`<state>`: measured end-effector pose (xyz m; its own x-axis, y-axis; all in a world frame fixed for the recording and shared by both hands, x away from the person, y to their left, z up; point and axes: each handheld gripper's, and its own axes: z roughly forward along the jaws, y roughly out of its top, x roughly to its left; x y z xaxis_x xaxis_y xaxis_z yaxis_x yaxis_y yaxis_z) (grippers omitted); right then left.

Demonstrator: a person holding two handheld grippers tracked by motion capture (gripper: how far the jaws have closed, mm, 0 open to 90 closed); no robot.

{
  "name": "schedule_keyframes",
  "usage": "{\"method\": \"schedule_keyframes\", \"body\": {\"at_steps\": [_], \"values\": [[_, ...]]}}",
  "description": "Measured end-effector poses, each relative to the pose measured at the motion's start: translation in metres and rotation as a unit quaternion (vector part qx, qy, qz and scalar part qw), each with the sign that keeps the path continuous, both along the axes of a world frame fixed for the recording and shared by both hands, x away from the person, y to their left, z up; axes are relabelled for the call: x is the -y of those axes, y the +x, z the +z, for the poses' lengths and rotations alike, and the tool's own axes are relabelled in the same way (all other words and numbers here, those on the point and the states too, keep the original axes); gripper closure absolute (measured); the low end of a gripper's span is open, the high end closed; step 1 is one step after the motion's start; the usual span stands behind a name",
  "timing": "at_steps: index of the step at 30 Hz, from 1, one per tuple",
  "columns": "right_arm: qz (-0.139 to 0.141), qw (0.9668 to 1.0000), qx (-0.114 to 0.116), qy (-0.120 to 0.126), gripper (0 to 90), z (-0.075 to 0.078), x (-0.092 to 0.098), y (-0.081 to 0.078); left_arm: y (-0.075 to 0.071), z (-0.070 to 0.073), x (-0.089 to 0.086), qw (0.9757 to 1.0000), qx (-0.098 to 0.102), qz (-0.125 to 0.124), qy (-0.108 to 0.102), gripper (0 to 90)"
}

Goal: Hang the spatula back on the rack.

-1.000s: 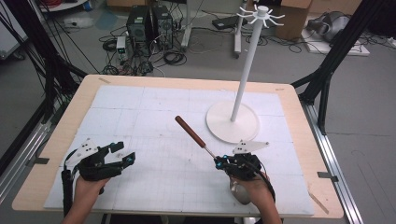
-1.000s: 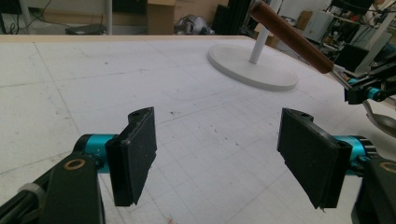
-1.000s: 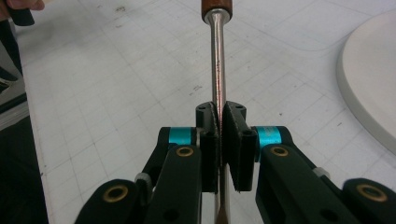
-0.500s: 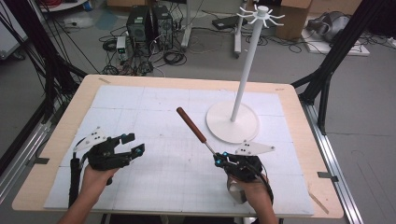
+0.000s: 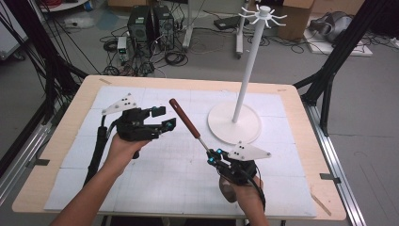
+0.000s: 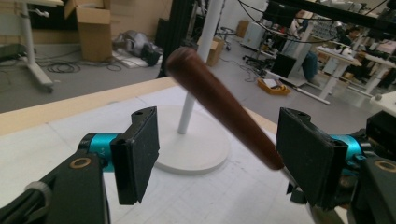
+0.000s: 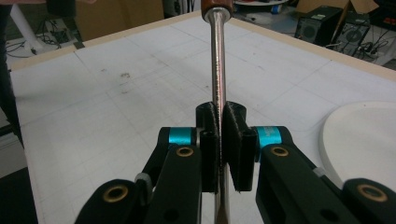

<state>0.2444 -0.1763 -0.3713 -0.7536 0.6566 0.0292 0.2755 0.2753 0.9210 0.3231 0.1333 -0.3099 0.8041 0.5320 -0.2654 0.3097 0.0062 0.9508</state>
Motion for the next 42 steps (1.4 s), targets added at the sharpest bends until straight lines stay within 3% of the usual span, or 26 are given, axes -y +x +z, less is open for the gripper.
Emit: {"method": "schedule_keyframes", "body": {"at_steps": [9, 19, 22, 30, 35, 42], "values": [[0.002, 0.9999, 0.008, 0.008, 84.7, 0.004, -0.001, -0.005, 0.011, 0.007, 0.015, 0.9996, -0.028, -0.004, -0.008, 33.9], [0.003, 0.9999, 0.011, 0.007, 84.6, 0.004, -0.003, -0.007, 0.013, 0.014, 0.023, 0.9988, -0.037, -0.022, -0.026, 58.4], [0.001, 0.9999, 0.011, 0.005, 84.6, 0.004, -0.003, -0.007, 0.012, 0.017, 0.024, 0.9987, -0.038, -0.021, -0.027, 60.1], [0.006, 0.9998, 0.016, 0.010, 84.6, 0.006, -0.006, -0.007, 0.003, 0.031, 0.029, 0.9974, -0.030, -0.044, -0.048, 67.4], [0.011, 0.9996, 0.020, 0.015, 84.5, 0.009, -0.006, -0.008, -0.005, 0.046, 0.037, 0.9956, -0.016, -0.073, -0.058, 70.5], [0.014, 0.9992, 0.030, 0.022, 84.3, 0.015, -0.005, -0.011, -0.011, 0.057, 0.043, 0.9935, 0.003, -0.093, -0.066, 72.3]]}}
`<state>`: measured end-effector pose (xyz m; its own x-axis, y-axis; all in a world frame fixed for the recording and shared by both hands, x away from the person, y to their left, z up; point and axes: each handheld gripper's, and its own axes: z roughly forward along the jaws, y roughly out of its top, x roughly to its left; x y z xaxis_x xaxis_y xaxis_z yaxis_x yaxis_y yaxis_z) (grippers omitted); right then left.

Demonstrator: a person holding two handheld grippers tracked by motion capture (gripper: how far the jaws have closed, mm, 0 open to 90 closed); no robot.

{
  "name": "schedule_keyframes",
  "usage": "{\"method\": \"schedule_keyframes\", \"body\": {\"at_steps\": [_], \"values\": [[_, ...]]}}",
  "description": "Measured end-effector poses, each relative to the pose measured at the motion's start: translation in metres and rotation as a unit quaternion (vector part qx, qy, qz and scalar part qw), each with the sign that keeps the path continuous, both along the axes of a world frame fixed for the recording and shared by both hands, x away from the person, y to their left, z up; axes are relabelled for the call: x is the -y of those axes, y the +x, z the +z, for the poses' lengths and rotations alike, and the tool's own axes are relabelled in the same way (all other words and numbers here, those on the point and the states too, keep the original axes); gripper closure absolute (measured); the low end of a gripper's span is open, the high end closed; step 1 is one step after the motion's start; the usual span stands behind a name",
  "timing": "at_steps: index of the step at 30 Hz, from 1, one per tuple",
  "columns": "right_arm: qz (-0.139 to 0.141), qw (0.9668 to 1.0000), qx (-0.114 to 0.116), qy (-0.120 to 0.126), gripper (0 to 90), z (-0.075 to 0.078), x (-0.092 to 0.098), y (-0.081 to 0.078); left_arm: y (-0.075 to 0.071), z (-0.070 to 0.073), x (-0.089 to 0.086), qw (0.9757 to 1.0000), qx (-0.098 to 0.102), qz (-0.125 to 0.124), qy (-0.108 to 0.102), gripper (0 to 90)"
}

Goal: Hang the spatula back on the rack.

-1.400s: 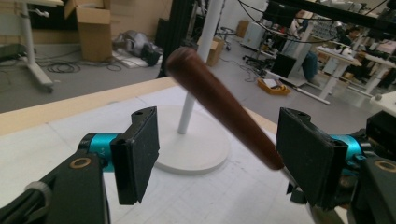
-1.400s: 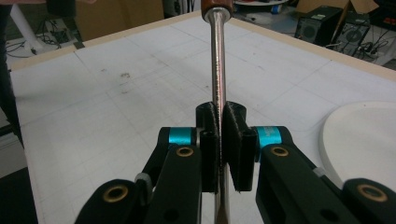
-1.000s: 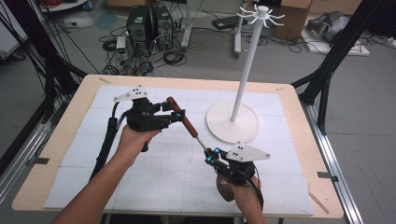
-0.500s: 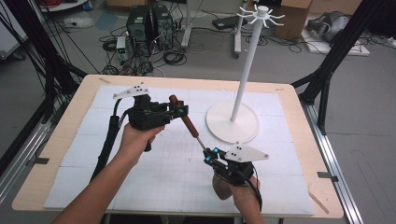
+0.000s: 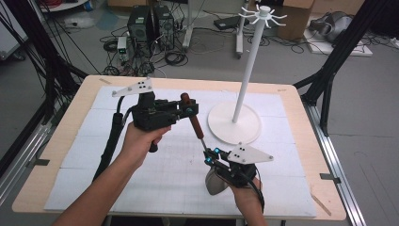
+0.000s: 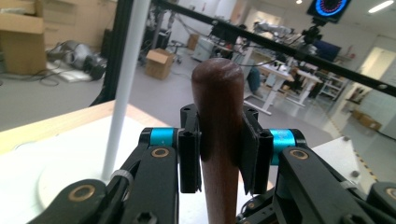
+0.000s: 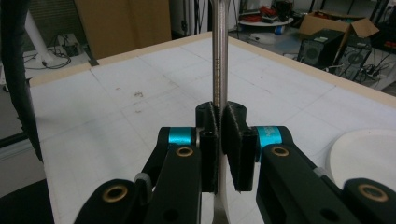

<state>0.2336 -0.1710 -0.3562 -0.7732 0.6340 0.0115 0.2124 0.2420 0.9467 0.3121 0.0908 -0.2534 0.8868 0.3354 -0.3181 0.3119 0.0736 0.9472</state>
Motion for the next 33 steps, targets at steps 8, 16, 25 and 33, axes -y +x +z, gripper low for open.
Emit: {"method": "schedule_keyframes", "body": {"at_steps": [8, 16, 25, 33], "values": [[0.028, 0.9992, -0.009, 0.027, 82.2, 0.002, 0.002, 0.002, -0.008, 0.011, 0.006, 0.9992, 0.029, -0.028, -0.001, 72.9], [0.103, 0.9895, -0.020, 0.099, 55.6, 0.013, 0.011, 0.016, -0.013, 0.017, 0.004, 0.9964, 0.061, -0.059, 0.003, 73.0], [0.177, 0.9783, 0.012, 0.107, 49.6, 0.044, -0.001, 0.032, -0.017, 0.017, 0.005, 0.9931, 0.074, -0.090, 0.004, 72.9], [0.228, 0.9663, -0.007, 0.118, 67.0, 0.047, -0.007, 0.042, -0.019, 0.017, 0.005, 0.9906, 0.080, -0.111, 0.006, 72.8]]}}
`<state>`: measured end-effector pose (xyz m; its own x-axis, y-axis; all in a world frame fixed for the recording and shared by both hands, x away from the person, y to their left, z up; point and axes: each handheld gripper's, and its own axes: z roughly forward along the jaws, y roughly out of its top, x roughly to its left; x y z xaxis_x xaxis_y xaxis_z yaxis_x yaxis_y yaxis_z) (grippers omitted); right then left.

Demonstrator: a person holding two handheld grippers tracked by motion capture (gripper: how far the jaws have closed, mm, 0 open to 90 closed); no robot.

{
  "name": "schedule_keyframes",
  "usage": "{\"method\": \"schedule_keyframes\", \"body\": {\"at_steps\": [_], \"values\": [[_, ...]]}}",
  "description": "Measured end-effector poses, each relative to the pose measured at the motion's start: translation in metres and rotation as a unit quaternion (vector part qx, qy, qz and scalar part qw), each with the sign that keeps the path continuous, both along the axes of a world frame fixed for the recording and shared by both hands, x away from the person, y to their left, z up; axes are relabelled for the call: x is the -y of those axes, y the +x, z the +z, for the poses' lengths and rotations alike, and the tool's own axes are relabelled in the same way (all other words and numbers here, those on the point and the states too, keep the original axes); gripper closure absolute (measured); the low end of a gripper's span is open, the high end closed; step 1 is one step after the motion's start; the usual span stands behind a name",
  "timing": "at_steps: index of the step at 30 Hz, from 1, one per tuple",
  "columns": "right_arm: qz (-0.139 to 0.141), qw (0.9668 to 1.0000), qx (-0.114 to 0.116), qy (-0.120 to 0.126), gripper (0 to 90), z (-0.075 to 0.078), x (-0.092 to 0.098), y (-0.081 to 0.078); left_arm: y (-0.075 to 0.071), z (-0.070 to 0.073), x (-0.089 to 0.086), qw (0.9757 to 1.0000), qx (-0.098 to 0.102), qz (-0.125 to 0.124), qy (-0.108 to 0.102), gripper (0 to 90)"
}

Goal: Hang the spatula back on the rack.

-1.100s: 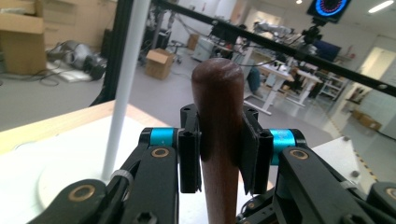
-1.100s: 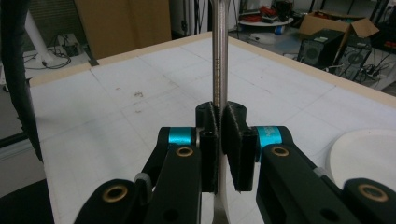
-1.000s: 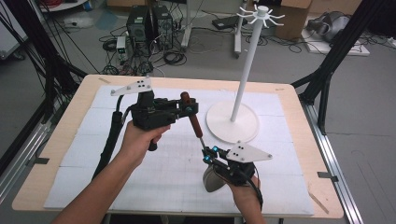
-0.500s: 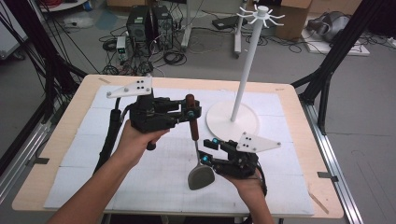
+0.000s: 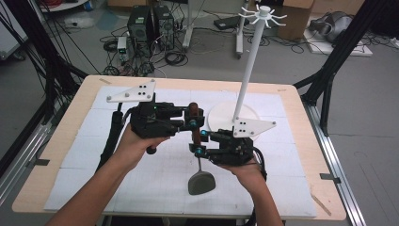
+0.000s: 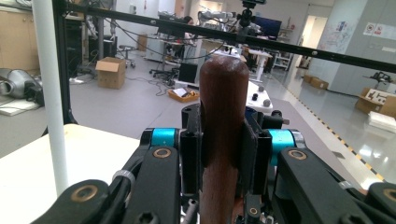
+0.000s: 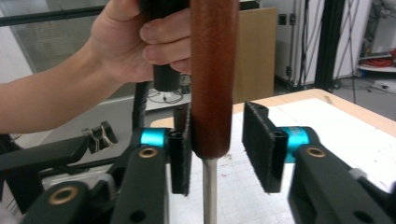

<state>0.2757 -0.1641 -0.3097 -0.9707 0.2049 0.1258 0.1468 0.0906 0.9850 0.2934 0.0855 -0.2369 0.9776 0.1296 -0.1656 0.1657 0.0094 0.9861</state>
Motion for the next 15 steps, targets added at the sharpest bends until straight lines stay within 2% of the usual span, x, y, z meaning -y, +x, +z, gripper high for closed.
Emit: {"method": "schedule_keyframes", "body": {"at_steps": [1, 7, 8, 9, 10, 11, 15], "values": [[0.002, 1.0000, 0.001, -0.001, 72.4, 0.000, 0.000, -0.001, 0.000, 0.000, 0.000, 1.0000, 0.001, 0.001, 0.000, 72.8], [-0.006, 0.9999, -0.003, -0.010, 73.4, 0.001, 0.000, -0.004, -0.002, -0.001, 0.001, 0.9999, 0.007, 0.008, 0.009, 72.6], [-0.021, 0.9997, -0.005, -0.014, 73.6, 0.000, -0.001, -0.005, -0.001, -0.002, 0.000, 0.9998, 0.006, 0.016, 0.009, 71.7], [-0.027, 0.9995, -0.006, -0.016, 73.7, 0.000, -0.001, -0.006, -0.001, -0.002, -0.002, 0.9997, 0.001, 0.024, -0.001, 67.0], [-0.035, 0.9992, -0.012, -0.016, 73.7, -0.001, -0.001, -0.006, -0.001, -0.001, -0.004, 0.9994, -0.006, 0.033, -0.007, 57.7], [-0.035, 0.9992, -0.012, -0.016, 73.7, -0.001, -0.001, -0.006, -0.001, -0.001, -0.004, 0.9994, -0.006, 0.033, -0.007, 51.5], [-0.065, 0.9975, -0.026, -0.008, 73.7, -0.003, 0.006, -0.004, -0.003, -0.003, -0.027, 0.9973, 0.006, 0.066, -0.031, 45.6]]}}
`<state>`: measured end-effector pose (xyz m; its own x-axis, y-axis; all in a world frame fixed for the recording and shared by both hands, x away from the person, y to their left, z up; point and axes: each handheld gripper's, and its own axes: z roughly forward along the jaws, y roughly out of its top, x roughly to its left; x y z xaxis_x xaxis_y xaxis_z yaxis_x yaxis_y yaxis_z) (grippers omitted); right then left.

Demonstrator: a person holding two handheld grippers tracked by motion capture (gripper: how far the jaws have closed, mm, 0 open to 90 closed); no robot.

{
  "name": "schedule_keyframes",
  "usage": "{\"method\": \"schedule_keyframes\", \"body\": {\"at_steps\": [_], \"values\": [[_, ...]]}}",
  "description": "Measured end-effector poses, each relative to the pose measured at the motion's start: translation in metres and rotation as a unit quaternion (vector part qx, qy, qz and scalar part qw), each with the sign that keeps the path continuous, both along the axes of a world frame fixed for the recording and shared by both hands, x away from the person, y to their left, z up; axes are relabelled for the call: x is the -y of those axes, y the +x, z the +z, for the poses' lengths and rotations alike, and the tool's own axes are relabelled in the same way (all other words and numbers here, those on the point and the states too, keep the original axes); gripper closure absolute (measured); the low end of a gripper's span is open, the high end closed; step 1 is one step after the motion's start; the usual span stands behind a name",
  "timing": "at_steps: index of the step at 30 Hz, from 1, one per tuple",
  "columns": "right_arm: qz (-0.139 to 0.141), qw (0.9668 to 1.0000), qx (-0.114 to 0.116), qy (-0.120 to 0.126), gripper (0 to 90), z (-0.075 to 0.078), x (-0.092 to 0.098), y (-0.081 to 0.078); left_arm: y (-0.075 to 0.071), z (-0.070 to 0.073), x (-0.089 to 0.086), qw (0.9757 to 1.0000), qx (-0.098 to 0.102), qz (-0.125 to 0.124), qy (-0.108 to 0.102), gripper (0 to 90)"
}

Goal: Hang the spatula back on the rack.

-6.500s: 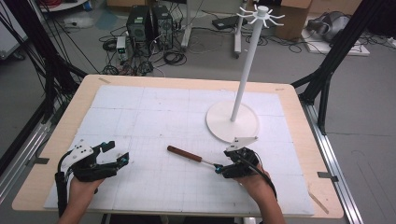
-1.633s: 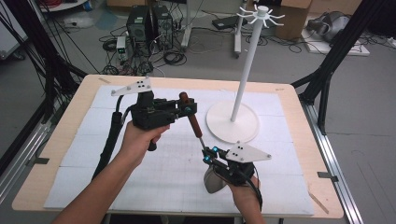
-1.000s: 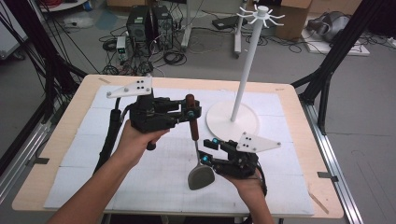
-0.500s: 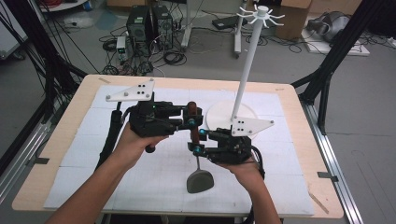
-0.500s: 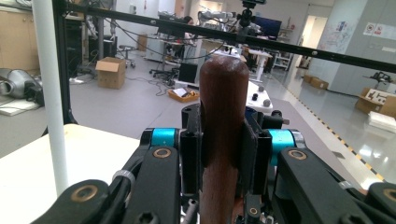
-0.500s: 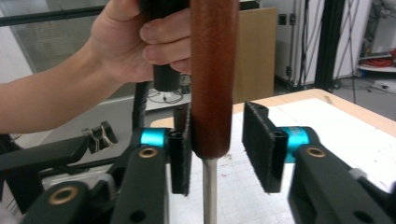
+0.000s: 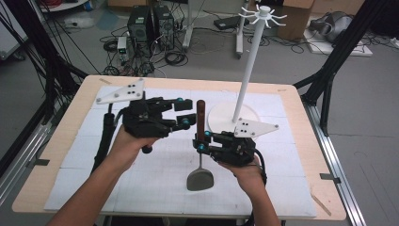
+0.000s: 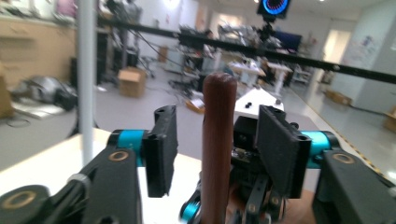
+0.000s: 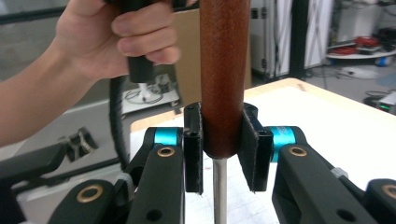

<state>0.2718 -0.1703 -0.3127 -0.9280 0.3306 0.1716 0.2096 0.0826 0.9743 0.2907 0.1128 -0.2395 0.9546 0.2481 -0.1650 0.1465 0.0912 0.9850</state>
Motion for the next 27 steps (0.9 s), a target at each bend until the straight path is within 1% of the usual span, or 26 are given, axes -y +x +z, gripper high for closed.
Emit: {"method": "schedule_keyframes", "body": {"at_steps": [1, 2, 3, 4, 5, 6, 7, 8, 9, 10, 11, 12, 13, 14, 15, 16, 17, 18, 19, 20, 21, 22, 23, 24, 25, 27], "values": [[-0.008, 1.0000, -0.002, 0.002, 73.8, 0.000, 0.002, 0.000, -0.001, -0.001, -0.007, 0.9999, 0.004, 0.010, -0.002, 42.9], [-0.014, 0.9999, 0.000, 0.001, 73.8, 0.001, 0.004, 0.001, -0.002, -0.003, -0.013, 0.9998, 0.010, 0.018, 0.000, 41.1], [-0.019, 0.9998, 0.000, 0.001, 73.8, 0.002, 0.005, 0.001, -0.004, -0.008, -0.022, 0.9993, 0.018, 0.033, 0.005, 39.4], [-0.032, 0.9995, 0.001, 0.001, 73.8, 0.006, 0.009, 0.001, -0.007, -0.017, -0.036, 0.9985, 0.023, 0.050, 0.010, 34.7], [-0.039, 0.9992, 0.002, 0.000, 73.8, 0.007, 0.010, 0.001, -0.009, -0.023, -0.044, 0.9975, 0.025, 0.064, 0.013, 32.0], [-0.047, 0.9989, 0.004, 0.001, 73.8, 0.009, 0.012, 0.002, -0.010, -0.030, -0.050, 0.9961, 0.026, 0.081, 0.020, 28.2], [-0.047, 0.9989, 0.004, 0.001, 73.8, 0.009, 0.012, 0.002, -0.010, -0.030, -0.050, 0.9961, 0.026, 0.081, 0.020, 24.4], [-0.067, 0.9978, 0.005, -0.002, 73.8, 0.013, 0.015, 0.004, -0.012, -0.043, -0.063, 0.9928, 0.024, 0.113, 0.033, 21.0], [-0.074, 0.9973, 0.004, -0.002, 73.8, 0.015, 0.016, 0.005, -0.012, -0.043, -0.063, 0.9928, 0.024, 0.113, 0.033, 19.3], [-0.083, 0.9966, 0.007, -0.003, 73.8, 0.017, 0.018, 0.006, -0.013, -0.049, -0.069, 0.9911, 0.023, 0.124, 0.040, 16.8], [-0.083, 0.9966, 0.007, -0.003, 73.8, 0.017, 0.018, 0.006, -0.014, -0.056, -0.075, 0.9894, 0.026, 0.136, 0.045, 15.2], [-0.104, 0.9945, 0.010, -0.008, 73.8, 0.022, 0.020, 0.009, -0.015, -0.063, -0.080, 0.9875, 0.028, 0.148, 0.047, 14.4], [-0.104, 0.9945, 0.010, -0.008, 73.8, 0.022, 0.020, 0.009, -0.015, -0.068, -0.085, 0.9864, 0.031, 0.153, 0.051, 14.4], [-0.129, 0.9915, 0.011, -0.018, 73.8, 0.028, 0.023, 0.012, -0.017, -0.083, -0.096, 0.9855, 0.027, 0.158, 0.056, 14.4], [-0.129, 0.9915, 0.011, -0.018, 73.8, 0.028, 0.023, 0.012, -0.017, -0.083, -0.096, 0.9855, 0.027, 0.158, 0.056, 14.4], [-0.136, 0.9905, 0.013, -0.020, 73.8, 0.029, 0.024, 0.014, -0.018, -0.088, -0.101, 0.9848, 0.023, 0.161, 0.061, 14.4], [-0.146, 0.9890, 0.012, -0.022, 73.8, 0.031, 0.025, 0.015, -0.020, -0.095, -0.106, 0.9840, 0.019, 0.165, 0.064, 14.4], [-0.156, 0.9874, 0.011, -0.024, 73.8, 0.033, 0.027, 0.017, -0.021, -0.099, -0.109, 0.9836, 0.015, 0.167, 0.067, 14.4], [-0.169, 0.9853, 0.009, -0.024, 73.8, 0.036, 0.031, 0.020, -0.022, -0.105, -0.114, 0.9831, 0.008, 0.171, 0.065, 14.4], [-0.171, 0.9850, 0.008, -0.025, 73.8, 0.037, 0.032, 0.021, -0.023, -0.109, -0.116, 0.9829, 0.005, 0.173, 0.065, 14.4], [-0.175, 0.9843, 0.005, -0.025, 73.7, 0.038, 0.034, 0.023, -0.025, -0.118, -0.122, 0.9812, -0.004, 0.180, 0.070, 14.4], [-0.178, 0.9838, 0.005, -0.025, 73.7, 0.039, 0.036, 0.024, -0.025, -0.122, -0.125, 0.9803, -0.007, 0.184, 0.071, 14.5], [-0.178, 0.9838, 0.005, -0.025, 73.7, 0.039, 0.036, 0.024, -0.025, -0.122, -0.125, 0.9803, -0.007, 0.184, 0.071, 14.5], [-0.183, 0.9827, 0.004, -0.025, 73.7, 0.043, 0.041, 0.028, -0.027, -0.129, -0.128, 0.9780, -0.007, 0.194, 0.076, 14.6], [-0.183, 0.9827, 0.004, -0.025, 73.7, 0.043, 0.041, 0.028, -0.027, -0.129, -0.128, 0.9780, -0.007, 0.194, 0.076, 14.6], [-0.187, 0.9821, 0.004, -0.025, 73.8, 0.047, 0.045, 0.032, -0.028, -0.134, -0.132, 0.9765, -0.008, 0.202, 0.075, 14.7]]}}
